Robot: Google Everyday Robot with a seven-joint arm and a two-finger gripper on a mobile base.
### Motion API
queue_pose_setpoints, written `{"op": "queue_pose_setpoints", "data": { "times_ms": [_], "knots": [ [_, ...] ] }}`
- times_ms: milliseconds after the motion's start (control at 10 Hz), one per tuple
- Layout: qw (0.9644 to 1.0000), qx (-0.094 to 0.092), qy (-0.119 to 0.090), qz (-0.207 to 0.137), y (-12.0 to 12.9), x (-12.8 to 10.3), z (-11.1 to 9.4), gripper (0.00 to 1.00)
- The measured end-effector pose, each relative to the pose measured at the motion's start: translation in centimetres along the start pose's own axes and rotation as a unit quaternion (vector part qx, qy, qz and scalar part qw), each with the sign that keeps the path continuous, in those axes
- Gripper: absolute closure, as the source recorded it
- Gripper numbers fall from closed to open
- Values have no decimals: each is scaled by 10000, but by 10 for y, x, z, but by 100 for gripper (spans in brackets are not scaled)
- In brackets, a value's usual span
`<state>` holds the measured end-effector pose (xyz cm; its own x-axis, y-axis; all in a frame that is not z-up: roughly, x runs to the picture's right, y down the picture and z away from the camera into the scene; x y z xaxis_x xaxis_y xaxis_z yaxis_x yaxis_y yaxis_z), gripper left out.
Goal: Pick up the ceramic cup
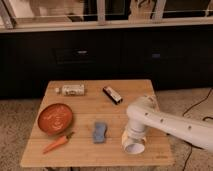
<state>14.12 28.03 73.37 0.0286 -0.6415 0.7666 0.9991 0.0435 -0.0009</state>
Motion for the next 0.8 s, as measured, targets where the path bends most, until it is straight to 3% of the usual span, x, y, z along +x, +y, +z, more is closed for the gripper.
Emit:
{"op": "queue_pose_setpoints", "data": {
  "times_ms": [800],
  "knots": [
    [10000,37,58,-7,-4,9,-21,98]
  ]
}}
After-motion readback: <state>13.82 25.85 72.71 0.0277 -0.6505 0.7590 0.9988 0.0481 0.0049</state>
